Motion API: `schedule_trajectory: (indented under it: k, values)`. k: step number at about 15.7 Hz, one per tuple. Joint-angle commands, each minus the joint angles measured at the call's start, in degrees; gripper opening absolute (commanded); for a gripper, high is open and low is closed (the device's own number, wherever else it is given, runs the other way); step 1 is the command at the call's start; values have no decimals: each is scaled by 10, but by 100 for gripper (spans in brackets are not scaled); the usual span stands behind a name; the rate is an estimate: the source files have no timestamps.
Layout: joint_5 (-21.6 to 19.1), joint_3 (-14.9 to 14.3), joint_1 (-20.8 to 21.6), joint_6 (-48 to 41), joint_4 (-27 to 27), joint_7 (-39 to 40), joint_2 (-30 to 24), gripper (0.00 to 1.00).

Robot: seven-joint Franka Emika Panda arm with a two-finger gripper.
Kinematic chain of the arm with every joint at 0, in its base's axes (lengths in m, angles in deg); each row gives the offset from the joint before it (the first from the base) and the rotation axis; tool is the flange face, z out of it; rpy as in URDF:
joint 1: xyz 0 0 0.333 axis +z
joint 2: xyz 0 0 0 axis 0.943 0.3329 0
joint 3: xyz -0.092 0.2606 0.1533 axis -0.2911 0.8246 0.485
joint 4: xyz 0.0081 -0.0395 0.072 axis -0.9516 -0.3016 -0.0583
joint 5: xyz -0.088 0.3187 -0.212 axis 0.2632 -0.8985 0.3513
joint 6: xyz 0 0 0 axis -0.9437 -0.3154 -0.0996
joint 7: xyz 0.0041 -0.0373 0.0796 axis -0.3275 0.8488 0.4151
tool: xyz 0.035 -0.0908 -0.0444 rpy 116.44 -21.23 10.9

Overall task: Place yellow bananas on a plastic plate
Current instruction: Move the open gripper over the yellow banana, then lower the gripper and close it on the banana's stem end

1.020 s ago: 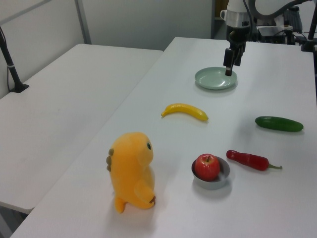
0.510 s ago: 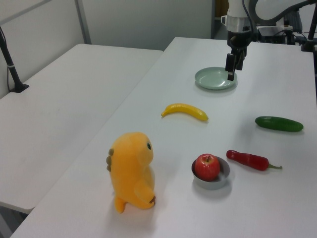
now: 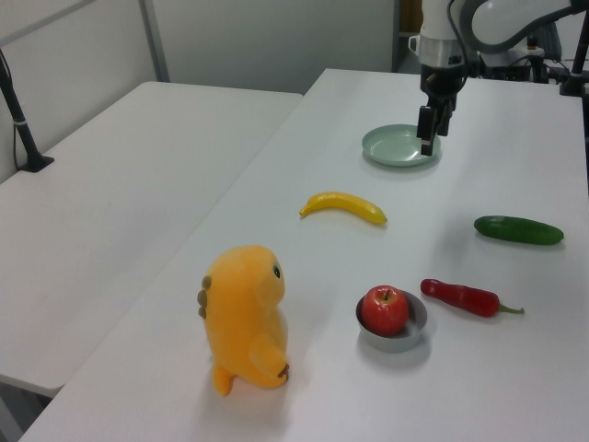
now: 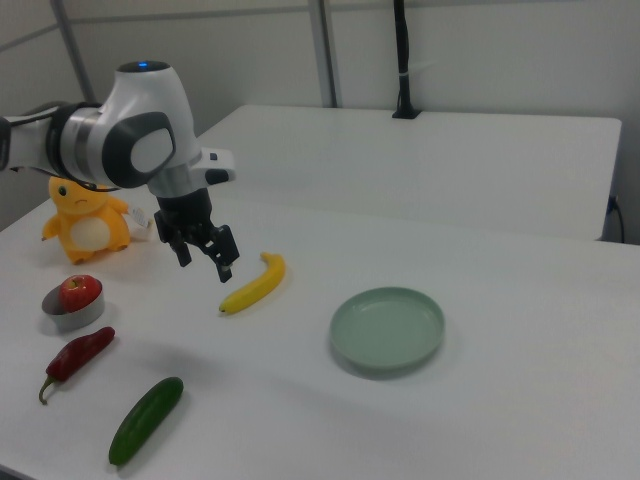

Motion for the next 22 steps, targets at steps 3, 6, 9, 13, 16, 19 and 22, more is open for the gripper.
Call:
schedule_trajectory:
  k: [3,6,9,13,16,19,22]
  values:
    - [-7,0,9,95,28,-2,75,100]
    - [-3,0,6,98,83,-61,123,100]
    - [4,0,9,129,104,-96,153,100]
    - [53,1,12,151,144,-175,215,100]
    - [74,0,25,163,173,-216,256,100]
    - [93,0,31,179,175,-242,273,100]
    - [104,0,33,187,175,-260,285,100]
